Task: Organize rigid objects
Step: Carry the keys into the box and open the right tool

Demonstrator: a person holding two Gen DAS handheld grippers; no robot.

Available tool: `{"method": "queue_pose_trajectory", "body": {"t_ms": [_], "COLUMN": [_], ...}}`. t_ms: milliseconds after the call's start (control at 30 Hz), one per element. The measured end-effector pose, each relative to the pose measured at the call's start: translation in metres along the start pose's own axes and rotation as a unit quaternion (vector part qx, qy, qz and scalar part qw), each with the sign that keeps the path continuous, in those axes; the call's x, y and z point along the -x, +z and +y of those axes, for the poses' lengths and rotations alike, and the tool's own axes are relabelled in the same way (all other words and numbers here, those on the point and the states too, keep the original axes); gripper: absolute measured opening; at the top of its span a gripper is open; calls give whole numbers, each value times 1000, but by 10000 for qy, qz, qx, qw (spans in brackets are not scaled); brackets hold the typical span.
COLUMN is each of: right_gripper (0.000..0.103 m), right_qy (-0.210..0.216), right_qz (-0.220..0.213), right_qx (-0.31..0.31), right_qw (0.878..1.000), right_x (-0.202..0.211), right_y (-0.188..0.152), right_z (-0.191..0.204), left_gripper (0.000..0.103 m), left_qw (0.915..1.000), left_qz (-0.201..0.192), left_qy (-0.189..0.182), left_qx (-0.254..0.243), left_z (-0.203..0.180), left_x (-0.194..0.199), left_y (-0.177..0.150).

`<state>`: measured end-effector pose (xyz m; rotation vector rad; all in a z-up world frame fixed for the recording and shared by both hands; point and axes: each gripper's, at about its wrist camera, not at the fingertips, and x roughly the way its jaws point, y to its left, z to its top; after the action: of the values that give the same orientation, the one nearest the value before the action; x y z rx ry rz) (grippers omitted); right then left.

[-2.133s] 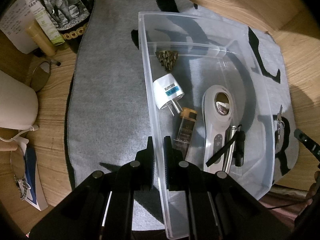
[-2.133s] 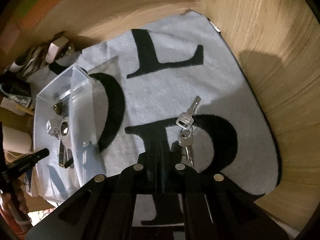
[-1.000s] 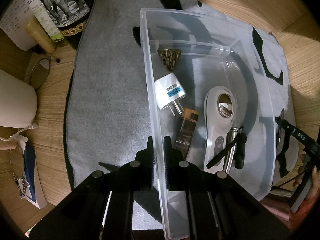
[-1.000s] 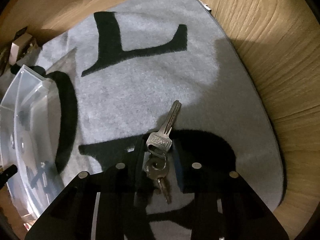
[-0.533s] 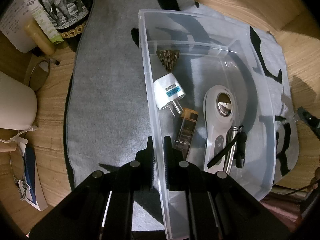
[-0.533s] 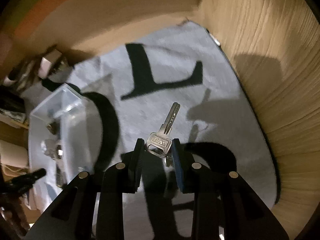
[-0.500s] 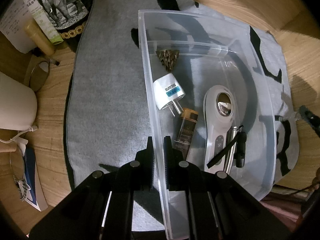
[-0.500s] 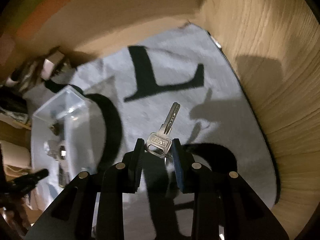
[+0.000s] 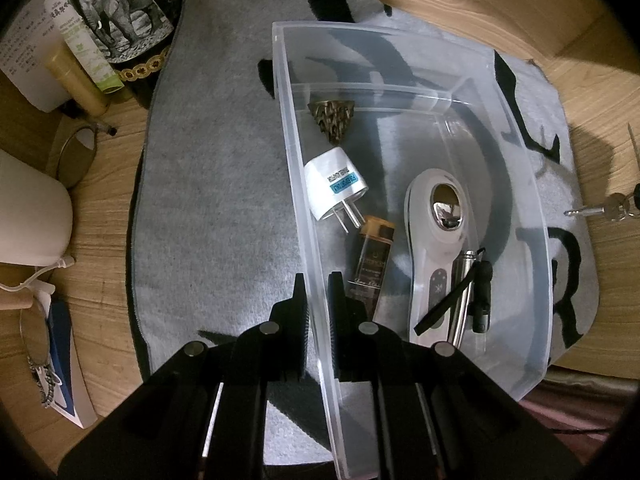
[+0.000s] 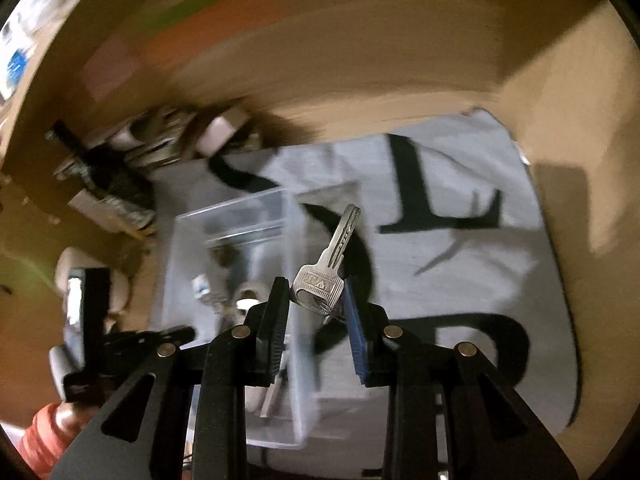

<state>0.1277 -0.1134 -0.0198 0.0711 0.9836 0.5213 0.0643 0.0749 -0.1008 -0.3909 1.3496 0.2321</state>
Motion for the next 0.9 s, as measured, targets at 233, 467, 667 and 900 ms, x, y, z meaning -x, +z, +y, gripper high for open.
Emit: {"method": "queue_pose_trajectory", "body": {"t_ms": [233,467,667,900], "right_gripper": [25,26,26,26], "right_qy": [393,467,331,284], "right_qz": [132,524,1027,1352], "right_qx": [429,715,900,1010], "right_qw": [9982,9950,9901,9853], "right_x": [-11,-45,-82,-106], "right_y": [4,6,0,-4], "right_z": [37,52,53,51], "left_gripper": [8,8,8,8], "left_qw": [10000,9999,9998,9997], "left_qz": [-7,-6,4,18], "left_qy": [-17,-3,12,27], "left_qx": [45,104,174,257], "left_z": [1,-1,0,1], "left_x": [0,0,1,1], "left_y": [-1,-1,-1,-1]}}
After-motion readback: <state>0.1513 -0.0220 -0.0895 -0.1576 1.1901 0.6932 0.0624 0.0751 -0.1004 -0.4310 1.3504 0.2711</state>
